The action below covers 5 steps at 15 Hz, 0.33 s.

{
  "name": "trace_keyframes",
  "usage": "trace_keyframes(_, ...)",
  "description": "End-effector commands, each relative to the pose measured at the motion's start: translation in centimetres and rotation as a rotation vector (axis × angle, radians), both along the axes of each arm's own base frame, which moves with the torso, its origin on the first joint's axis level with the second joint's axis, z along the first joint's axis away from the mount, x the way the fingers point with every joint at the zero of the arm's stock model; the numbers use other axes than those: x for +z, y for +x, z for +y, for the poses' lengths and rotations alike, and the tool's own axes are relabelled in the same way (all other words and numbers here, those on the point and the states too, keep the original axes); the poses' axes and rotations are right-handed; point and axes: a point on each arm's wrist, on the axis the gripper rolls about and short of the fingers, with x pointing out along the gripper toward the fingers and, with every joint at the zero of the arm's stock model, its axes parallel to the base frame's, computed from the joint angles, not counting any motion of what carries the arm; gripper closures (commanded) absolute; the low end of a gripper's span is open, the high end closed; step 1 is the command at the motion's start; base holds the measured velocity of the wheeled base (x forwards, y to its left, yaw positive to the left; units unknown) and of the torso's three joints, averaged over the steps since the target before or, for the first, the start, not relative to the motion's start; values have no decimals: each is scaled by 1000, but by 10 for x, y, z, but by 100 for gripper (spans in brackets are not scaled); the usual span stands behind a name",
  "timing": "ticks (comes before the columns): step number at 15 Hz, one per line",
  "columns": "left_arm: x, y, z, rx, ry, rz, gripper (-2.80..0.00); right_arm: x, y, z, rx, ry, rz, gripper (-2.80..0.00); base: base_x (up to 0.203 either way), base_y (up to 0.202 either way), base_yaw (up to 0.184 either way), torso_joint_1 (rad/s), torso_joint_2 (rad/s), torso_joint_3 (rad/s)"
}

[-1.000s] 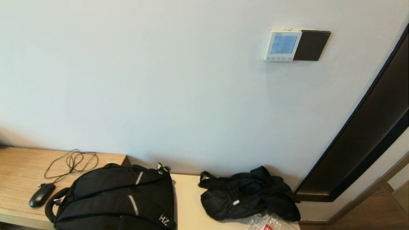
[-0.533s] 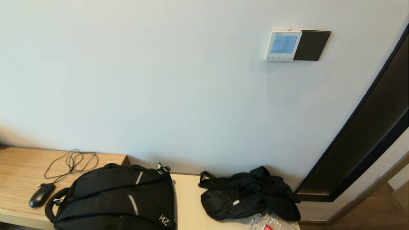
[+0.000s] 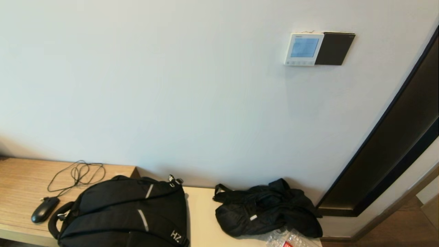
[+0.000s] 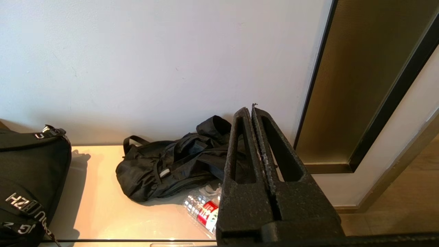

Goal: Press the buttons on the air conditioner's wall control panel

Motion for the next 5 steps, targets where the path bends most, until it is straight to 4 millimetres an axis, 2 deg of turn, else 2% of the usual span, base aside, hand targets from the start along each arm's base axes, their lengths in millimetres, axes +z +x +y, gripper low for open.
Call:
trace_keyframes(1,0,0,0,0,1,0,0,0,0,0,0,0,1,0,0,0,0,0,0,0)
trace_keyframes(5,0,0,0,0,-1,0,0,0,0,0,0,0,1,0,0,0,0,0,0,0)
